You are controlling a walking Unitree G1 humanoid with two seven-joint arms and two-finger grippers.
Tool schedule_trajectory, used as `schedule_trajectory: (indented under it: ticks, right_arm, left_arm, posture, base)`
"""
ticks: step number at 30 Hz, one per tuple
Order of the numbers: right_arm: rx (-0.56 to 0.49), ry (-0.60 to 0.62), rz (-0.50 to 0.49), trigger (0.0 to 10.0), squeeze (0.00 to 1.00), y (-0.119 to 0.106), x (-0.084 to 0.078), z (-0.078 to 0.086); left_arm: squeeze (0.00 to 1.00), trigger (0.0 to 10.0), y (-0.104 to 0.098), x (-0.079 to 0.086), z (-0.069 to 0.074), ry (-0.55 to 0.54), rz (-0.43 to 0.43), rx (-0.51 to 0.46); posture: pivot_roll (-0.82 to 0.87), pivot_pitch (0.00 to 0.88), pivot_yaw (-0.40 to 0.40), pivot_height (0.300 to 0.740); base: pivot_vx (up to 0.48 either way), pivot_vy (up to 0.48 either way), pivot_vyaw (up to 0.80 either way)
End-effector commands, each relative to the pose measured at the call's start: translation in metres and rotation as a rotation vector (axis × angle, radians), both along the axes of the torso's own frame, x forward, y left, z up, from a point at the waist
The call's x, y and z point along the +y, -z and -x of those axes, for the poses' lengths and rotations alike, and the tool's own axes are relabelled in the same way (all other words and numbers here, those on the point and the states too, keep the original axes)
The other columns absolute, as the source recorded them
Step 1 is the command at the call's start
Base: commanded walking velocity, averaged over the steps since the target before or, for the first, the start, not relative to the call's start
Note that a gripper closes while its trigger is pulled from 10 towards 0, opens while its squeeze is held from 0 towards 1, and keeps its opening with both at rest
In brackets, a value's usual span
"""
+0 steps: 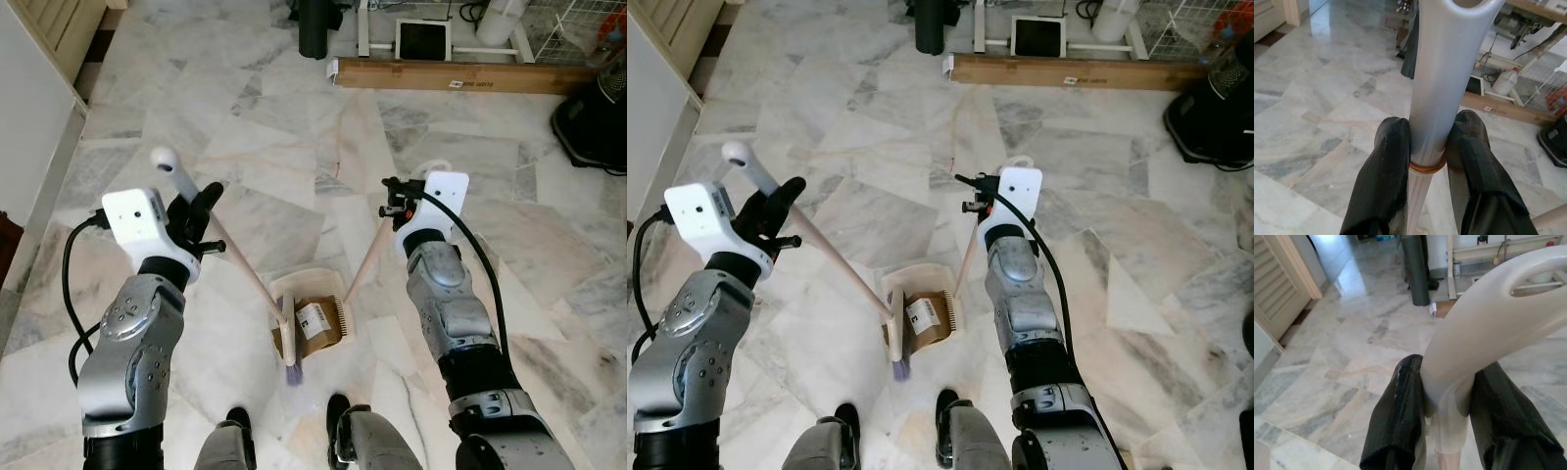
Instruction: Sweep floor
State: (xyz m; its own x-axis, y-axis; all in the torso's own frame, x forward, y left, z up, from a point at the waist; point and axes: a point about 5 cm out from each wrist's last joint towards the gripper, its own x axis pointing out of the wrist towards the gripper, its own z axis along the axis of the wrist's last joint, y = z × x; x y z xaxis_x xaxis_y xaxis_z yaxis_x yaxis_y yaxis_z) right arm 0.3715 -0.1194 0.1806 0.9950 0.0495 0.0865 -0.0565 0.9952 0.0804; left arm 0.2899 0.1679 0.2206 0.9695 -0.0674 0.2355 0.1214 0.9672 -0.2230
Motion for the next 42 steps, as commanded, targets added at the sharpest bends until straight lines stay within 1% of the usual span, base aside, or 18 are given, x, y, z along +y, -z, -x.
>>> schedule_trajectory:
  ticks: [1,4,6,14,16,19,20,23,25,29,31,32,34,36,38,39,40,42]
  right_arm:
    - [-0.063,-0.024,-0.051,10.0,0.0,-0.017,0.005,0.001]
    - [-0.071,-0.023,-0.056,10.0,0.0,-0.019,0.005,0.002]
    - [-0.073,-0.022,-0.06,10.0,0.0,-0.021,0.005,0.004]
    - [-0.067,-0.016,-0.061,10.0,0.0,-0.019,0.003,0.004]
    - [-0.065,-0.015,-0.06,10.0,0.0,-0.019,0.003,0.004]
    - [-0.068,-0.011,-0.062,10.0,0.0,-0.02,0.002,0.002]
    - [-0.068,-0.011,-0.062,10.0,0.0,-0.02,0.002,0.002]
    - [-0.071,-0.008,-0.061,10.0,0.0,-0.022,0.001,0.001]
    - [-0.073,-0.008,-0.06,10.0,0.0,-0.023,0.001,0.001]
    - [-0.075,-0.008,-0.061,10.0,0.0,-0.024,0.001,0.0]
    - [-0.082,-0.007,-0.065,10.0,0.0,-0.026,0.001,0.0]
    - [-0.082,-0.007,-0.065,10.0,0.0,-0.026,0.001,0.0]
    - [-0.09,-0.006,-0.066,10.0,0.0,-0.027,0.001,0.001]
    - [-0.108,0.002,-0.078,10.0,0.0,-0.027,0.0,0.003]
    - [-0.113,0.012,-0.094,10.0,0.0,-0.025,-0.003,0.005]
    - [-0.128,0.007,-0.105,10.0,0.0,-0.025,-0.005,0.008]
    - [-0.128,0.007,-0.105,10.0,0.0,-0.025,-0.005,0.008]
    - [-0.163,0.0,-0.113,10.0,0.0,-0.028,-0.007,0.013]
  left_arm:
    - [0.0,10.0,-0.007,-0.004,0.003,0.027,-0.001,-0.051]
    - [0.0,10.0,-0.016,-0.005,0.005,0.006,-0.058,-0.097]
    - [0.0,10.0,-0.028,-0.005,0.009,-0.02,-0.123,-0.152]
    - [0.0,10.0,-0.034,-0.001,0.01,-0.029,-0.176,-0.173]
    - [0.0,10.0,-0.039,0.001,0.01,-0.038,-0.197,-0.189]
    - [0.0,10.0,-0.058,0.011,0.01,-0.143,-0.28,-0.275]
    - [0.0,10.0,-0.058,0.011,0.01,-0.143,-0.28,-0.275]
    - [0.0,10.0,-0.067,0.012,0.013,-0.188,-0.301,-0.324]
    - [0.0,10.0,-0.068,0.012,0.014,-0.199,-0.306,-0.33]
    - [0.0,10.0,-0.067,0.011,0.015,-0.204,-0.312,-0.332]
    - [0.0,10.0,-0.064,0.014,0.016,-0.244,-0.319,-0.331]
    - [0.0,10.0,-0.064,0.014,0.016,-0.244,-0.319,-0.331]
    - [0.0,10.0,-0.058,0.018,0.016,-0.269,-0.365,-0.317]
    - [0.0,10.0,-0.047,0.019,0.016,-0.256,-0.398,-0.276]
    - [0.0,10.0,-0.037,0.019,0.017,-0.242,-0.404,-0.241]
    - [0.0,10.0,-0.029,0.019,0.017,-0.246,-0.402,-0.214]
    - [0.0,10.0,-0.029,0.019,0.017,-0.246,-0.402,-0.214]
    - [0.0,10.0,-0.016,0.023,0.018,-0.276,-0.383,-0.174]
  posture:
    - [-0.01,0.249,-0.022,0.74]
    - [-0.01,0.244,-0.019,0.74]
    - [-0.01,0.241,-0.018,0.74]
    - [-0.01,0.237,-0.018,0.74]
    - [-0.01,0.233,-0.018,0.74]
    - [-0.01,0.22,-0.021,0.74]
    - [-0.01,0.22,-0.021,0.74]
    - [-0.01,0.203,-0.028,0.74]
    - [-0.01,0.196,-0.029,0.74]
    - [0.0,0.191,-0.029,0.74]
    - [-0.01,0.182,-0.027,0.74]
    - [-0.01,0.182,-0.027,0.74]
    - [-0.01,0.176,-0.025,0.74]
    - [-0.01,0.155,-0.024,0.74]
    - [-0.01,0.131,-0.025,0.74]
    - [-0.02,0.113,-0.026,0.74]
    - [-0.02,0.113,-0.026,0.74]
    - [-0.02,0.099,-0.027,0.74]
  base:
    - [0.0,0.0,0.0]
    - [0.0,0.0,0.0]
    - [0.0,0.0,0.0]
    - [0.0,0.0,0.0]
    - [0.0,0.0,0.0]
    - [0.0,0.0,0.0]
    - [0.0,0.0,0.0]
    - [0.0,0.0,0.0]
    - [0.0,0.0,0.0]
    - [0.0,0.0,0.0]
    - [0.0,0.0,0.0]
    - [0.0,0.0,0.0]
    - [0.0,0.0,0.0]
    - [0.0,0.0,0.0]
    - [0.0,0.0,0.0]
    - [0.0,0.0,0.0]
    - [0.0,0.0,0.0]
    - [0.0,0.0,0.0]
